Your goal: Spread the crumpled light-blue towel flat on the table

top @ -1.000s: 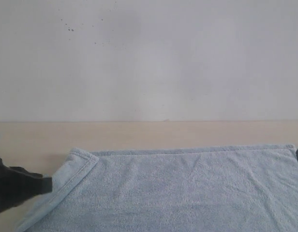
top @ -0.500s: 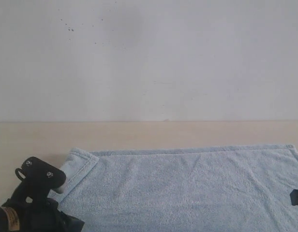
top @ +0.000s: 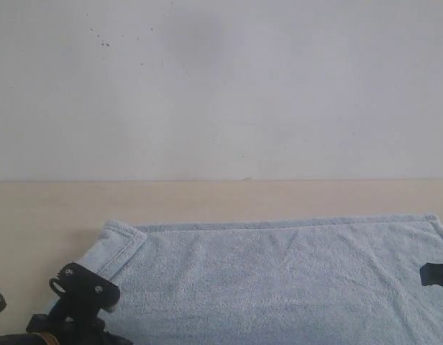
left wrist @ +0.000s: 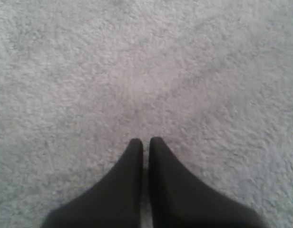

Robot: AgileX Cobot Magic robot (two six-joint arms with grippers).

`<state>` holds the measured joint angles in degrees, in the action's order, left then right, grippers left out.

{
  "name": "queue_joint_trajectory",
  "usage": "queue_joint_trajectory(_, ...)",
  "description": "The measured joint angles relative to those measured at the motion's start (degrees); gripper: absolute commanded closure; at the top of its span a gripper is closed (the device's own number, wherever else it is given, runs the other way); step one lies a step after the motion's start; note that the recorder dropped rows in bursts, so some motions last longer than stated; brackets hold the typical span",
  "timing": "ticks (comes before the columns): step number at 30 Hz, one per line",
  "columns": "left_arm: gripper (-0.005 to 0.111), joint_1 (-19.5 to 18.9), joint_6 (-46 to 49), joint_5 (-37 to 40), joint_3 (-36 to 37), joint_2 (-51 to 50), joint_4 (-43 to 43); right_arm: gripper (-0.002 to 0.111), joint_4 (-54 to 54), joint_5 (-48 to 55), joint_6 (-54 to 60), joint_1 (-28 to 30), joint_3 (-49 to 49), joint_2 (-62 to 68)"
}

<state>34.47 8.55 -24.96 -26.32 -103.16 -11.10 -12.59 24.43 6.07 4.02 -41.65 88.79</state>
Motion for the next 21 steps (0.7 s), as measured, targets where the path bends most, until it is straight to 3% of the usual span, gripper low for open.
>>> queue_joint_trajectory(6,0.103,-2.5,0.0,-5.4,0.0,-0.1,-9.8,0.108,0.0,-1.9,0.8,0.0,0.0,0.4)
queue_joint_trajectory(14,0.103,-5.7,1.6,-5.2,0.0,-0.1,-11.0,0.108,-0.1,-2.2,1.3,0.0,0.0,8.3)
queue_joint_trajectory(21,0.103,-5.8,5.3,-7.3,0.0,-0.1,-11.4,0.108,-0.2,-2.3,2.6,0.0,0.0,9.3)
